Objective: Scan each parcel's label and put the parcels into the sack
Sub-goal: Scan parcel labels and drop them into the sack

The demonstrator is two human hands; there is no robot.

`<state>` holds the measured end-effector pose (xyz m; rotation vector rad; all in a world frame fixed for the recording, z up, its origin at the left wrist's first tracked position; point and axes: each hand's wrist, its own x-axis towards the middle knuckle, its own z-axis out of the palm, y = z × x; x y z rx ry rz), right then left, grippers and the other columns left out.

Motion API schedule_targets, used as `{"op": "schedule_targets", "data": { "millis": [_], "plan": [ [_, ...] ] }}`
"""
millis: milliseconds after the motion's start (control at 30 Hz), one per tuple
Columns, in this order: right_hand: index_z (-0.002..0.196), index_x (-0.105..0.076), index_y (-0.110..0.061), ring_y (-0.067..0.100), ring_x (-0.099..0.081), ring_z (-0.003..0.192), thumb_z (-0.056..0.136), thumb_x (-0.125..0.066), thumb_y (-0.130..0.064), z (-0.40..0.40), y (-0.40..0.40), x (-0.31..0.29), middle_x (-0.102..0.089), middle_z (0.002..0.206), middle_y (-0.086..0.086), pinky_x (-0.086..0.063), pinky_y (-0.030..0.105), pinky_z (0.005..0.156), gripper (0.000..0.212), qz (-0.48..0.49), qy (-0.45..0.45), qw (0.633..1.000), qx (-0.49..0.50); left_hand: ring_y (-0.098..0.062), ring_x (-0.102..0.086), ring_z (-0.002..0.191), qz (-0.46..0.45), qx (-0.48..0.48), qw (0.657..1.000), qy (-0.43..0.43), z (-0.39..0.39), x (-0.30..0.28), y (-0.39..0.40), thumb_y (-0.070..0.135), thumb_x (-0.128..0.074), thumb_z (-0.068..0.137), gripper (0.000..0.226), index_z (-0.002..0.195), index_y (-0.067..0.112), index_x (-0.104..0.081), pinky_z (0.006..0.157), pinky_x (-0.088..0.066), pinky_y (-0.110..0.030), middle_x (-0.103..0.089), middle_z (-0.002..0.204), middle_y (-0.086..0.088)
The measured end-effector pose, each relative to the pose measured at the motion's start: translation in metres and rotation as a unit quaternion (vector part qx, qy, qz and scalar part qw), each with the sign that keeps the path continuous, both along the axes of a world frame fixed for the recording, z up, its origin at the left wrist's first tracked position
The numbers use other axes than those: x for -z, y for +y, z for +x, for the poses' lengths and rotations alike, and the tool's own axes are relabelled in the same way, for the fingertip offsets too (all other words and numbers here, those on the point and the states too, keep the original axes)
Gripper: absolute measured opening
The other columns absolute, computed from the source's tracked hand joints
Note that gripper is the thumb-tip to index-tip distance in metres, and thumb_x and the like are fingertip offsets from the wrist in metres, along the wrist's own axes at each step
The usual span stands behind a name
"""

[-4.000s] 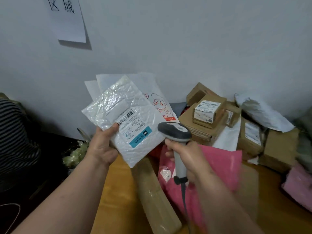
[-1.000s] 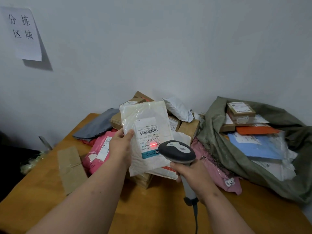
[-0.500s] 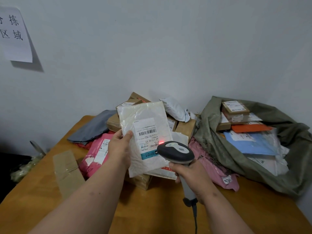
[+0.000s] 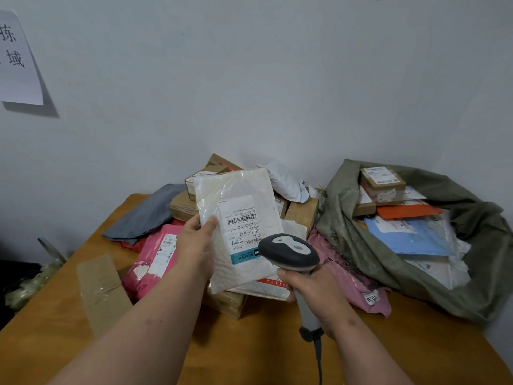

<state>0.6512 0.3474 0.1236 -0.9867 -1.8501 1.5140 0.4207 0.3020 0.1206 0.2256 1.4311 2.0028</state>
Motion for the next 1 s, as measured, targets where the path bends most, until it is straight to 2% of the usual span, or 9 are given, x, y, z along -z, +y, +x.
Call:
{"op": "schedule_targets", "data": {
  "millis": [167, 333, 433, 500, 567, 667, 767, 867, 1000],
  "plan": [
    [0.095, -0.075, -0.040, -0.011, -0.066, 0.082, 0.084, -0.080, -0.020, 0.007, 0.013, 0.009, -0.075, 0.090, -0.027, -0.050, 0.011, 0.060, 0.024, -0.040, 0.065, 0.996, 0.050, -0.029, -0.076, 0.083, 0.001, 0.024, 1.000, -0.018, -0.001, 0.005, 0.011, 0.013, -0.064, 0.096, 0.016, 0.111, 0.016, -0.069, 0.063, -0.061, -0.042, -0.077, 0.097, -0.009],
    [0.104, -0.077, -0.027, 0.021, -0.072, 0.099, 0.064, -0.086, -0.033, 0.024, 0.031, 0.014, -0.079, 0.099, -0.005, -0.056, 0.046, 0.089, 0.041, -0.137, 0.107, 0.981, 0.092, -0.035, -0.074, 0.084, -0.013, 0.100, 0.994, -0.045, 0.020, 0.004, 0.036, 0.010, -0.061, 0.097, 0.012, 0.108, 0.011, -0.067, 0.063, -0.060, -0.048, -0.076, 0.100, -0.017],
    [0.103, -0.079, -0.022, 0.027, -0.073, 0.103, 0.063, -0.087, -0.030, 0.034, 0.047, 0.018, -0.078, 0.107, 0.004, -0.055, 0.049, 0.096, 0.042, -0.176, 0.135, 0.972, 0.081, -0.039, -0.074, 0.085, -0.013, 0.148, 0.987, -0.056, 0.040, -0.001, 0.058, 0.009, -0.057, 0.099, 0.015, 0.112, 0.008, -0.065, 0.062, -0.059, -0.052, -0.075, 0.102, -0.020],
    [0.099, -0.080, -0.020, 0.025, -0.075, 0.098, 0.061, -0.092, -0.028, 0.043, 0.063, 0.020, -0.079, 0.104, 0.006, -0.059, 0.046, 0.087, 0.040, -0.177, 0.148, 0.966, 0.114, -0.040, -0.074, 0.087, -0.011, 0.174, 0.984, -0.049, 0.054, -0.004, 0.076, 0.008, -0.054, 0.100, 0.017, 0.114, 0.010, -0.064, 0.066, -0.060, -0.055, -0.075, 0.103, -0.020],
    [0.102, -0.077, -0.016, 0.027, -0.076, 0.093, 0.065, -0.088, -0.023, 0.054, 0.084, 0.023, -0.079, 0.101, 0.008, -0.062, 0.044, 0.079, 0.039, -0.192, 0.178, 0.951, 0.162, -0.038, -0.074, 0.090, -0.017, 0.215, 0.976, -0.016, 0.069, -0.006, 0.097, 0.003, -0.051, 0.099, 0.027, 0.118, 0.016, -0.064, 0.071, -0.060, -0.055, -0.075, 0.104, -0.015],
    [0.108, -0.074, -0.015, 0.030, -0.076, 0.092, 0.071, -0.084, -0.019, 0.079, 0.124, 0.025, -0.079, 0.100, 0.009, -0.059, 0.052, 0.087, 0.039, -0.203, 0.215, 0.930, 0.218, -0.028, -0.075, 0.090, -0.060, 0.288, 0.953, 0.077, 0.099, -0.008, 0.135, -0.003, -0.053, 0.093, 0.045, 0.124, 0.029, -0.060, 0.069, -0.061, -0.043, -0.076, 0.106, -0.004],
    [0.107, -0.074, -0.015, 0.030, -0.077, 0.088, 0.070, -0.083, -0.018, 0.114, 0.173, 0.027, -0.079, 0.098, 0.011, -0.062, 0.048, 0.076, 0.038, -0.215, 0.240, 0.912, 0.254, -0.021, -0.075, 0.093, -0.087, 0.336, 0.926, 0.145, 0.139, -0.007, 0.187, -0.007, -0.057, 0.090, 0.050, 0.126, 0.028, -0.057, 0.071, -0.060, -0.033, -0.074, 0.113, -0.003],
    [0.114, -0.071, -0.012, 0.035, -0.076, 0.093, 0.080, -0.079, -0.010, 0.155, 0.227, 0.029, -0.078, 0.103, 0.014, -0.059, 0.056, 0.086, 0.035, -0.220, 0.253, 0.891, 0.307, -0.018, -0.072, 0.102, -0.057, 0.362, 0.910, 0.196, 0.186, -0.007, 0.243, -0.010, -0.060, 0.089, 0.054, 0.128, 0.027, -0.055, 0.082, -0.060, -0.033, -0.072, 0.120, -0.003],
    [0.111, -0.072, -0.021, 0.033, -0.073, 0.094, 0.081, -0.080, -0.018, 0.208, 0.291, 0.034, -0.076, 0.104, 0.013, -0.061, 0.052, 0.081, 0.031, -0.240, 0.248, 0.866, 0.362, -0.013, -0.057, 0.121, -0.071, 0.375, 0.868, 0.319, 0.242, -0.015, 0.315, 0.010, -0.067, 0.092, 0.083, 0.151, 0.047, -0.023, 0.098, -0.051, -0.035, -0.052, 0.134, 0.018]
  ]
}}
